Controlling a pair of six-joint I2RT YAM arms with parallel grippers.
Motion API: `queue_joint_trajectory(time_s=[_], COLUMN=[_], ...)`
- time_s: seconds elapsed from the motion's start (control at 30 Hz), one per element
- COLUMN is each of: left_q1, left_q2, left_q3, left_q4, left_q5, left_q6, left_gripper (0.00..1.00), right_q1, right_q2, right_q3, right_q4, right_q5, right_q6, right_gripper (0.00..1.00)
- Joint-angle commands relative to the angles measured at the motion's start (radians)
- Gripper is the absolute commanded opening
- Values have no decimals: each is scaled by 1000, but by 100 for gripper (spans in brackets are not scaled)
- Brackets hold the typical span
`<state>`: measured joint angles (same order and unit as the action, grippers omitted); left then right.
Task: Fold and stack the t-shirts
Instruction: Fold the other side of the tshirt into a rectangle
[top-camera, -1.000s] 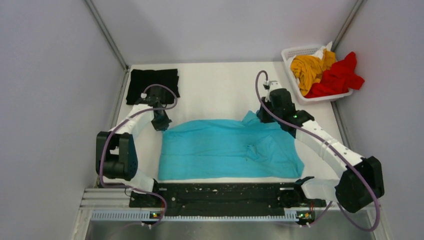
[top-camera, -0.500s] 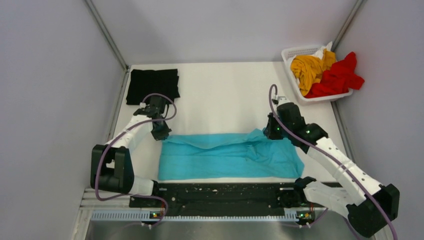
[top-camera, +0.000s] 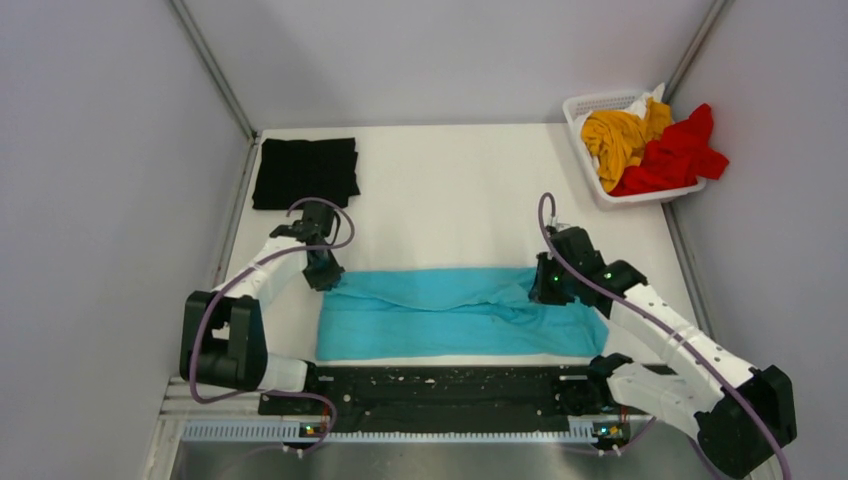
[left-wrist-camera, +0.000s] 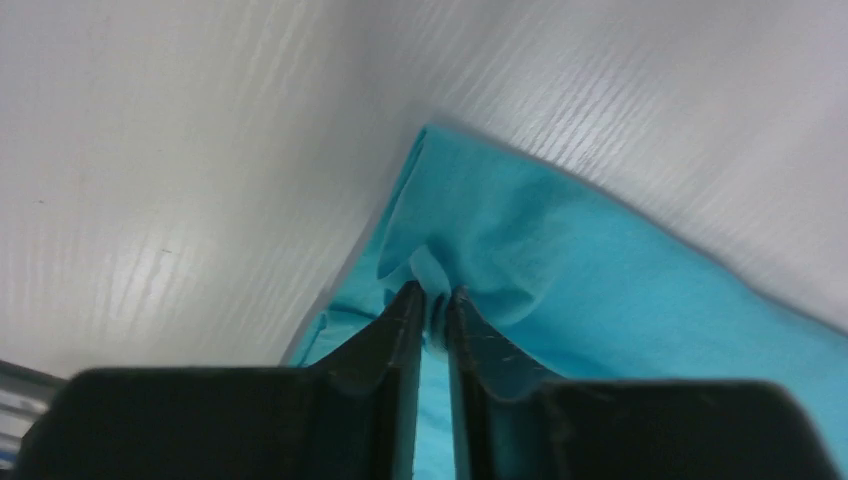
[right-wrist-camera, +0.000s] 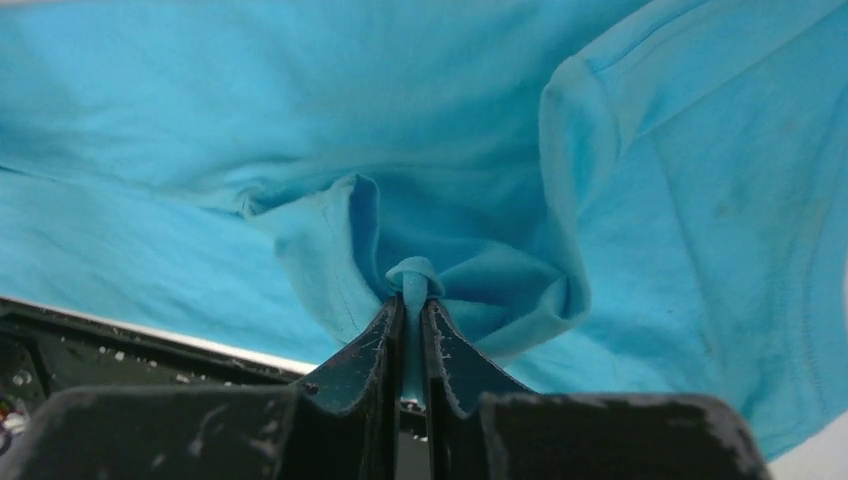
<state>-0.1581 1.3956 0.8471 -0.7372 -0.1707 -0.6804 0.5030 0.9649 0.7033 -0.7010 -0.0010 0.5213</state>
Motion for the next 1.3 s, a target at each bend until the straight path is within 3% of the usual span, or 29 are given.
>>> queue_joint_trajectory(time_s=[0.0,0.07,0.17,0.2,0.33,0.47,0.6,0.7,0.97,1.17,1.27], left_q1=[-3,-3,-3,-3,-3,-3,-7,-22,-37,-37,-37], left_q2=[-58,-80,-107,-114,-180,-233,-167,-72,53,65,69], left_q3=[-7,12,65,85,146,123,125,126,54,1,-8], left_q4=[-97,-175,-256,-279,-257,-31,91,123,128,109,88], left_q5=[-59,-116,-196,-211,-179,52,266,360,321,258,223], left_q6=[-45,-83,-115,-119,-91,10,21,30,16,5,0], left_gripper=[26,45,92,98,99,99,99,99,99,99,99], right_q1=[45,77,151,165,174,173,172,169,169,167,167], right_q2=[0,1,-21,-35,-83,-45,-8,51,223,36,-49], right_q3=[-75,-115,-114,-102,-49,34,56,32,-29,-72,-89], right_q4=[-8,-26,-101,-128,-149,-81,62,147,42,-278,-345], right_q5=[-115,-168,-197,-201,-200,-131,-15,-30,-102,-66,-83], right_q6=[142,185,212,212,154,71,71,82,139,309,397], right_gripper=[15,32,47,53,64,77,98,99,99,99,99])
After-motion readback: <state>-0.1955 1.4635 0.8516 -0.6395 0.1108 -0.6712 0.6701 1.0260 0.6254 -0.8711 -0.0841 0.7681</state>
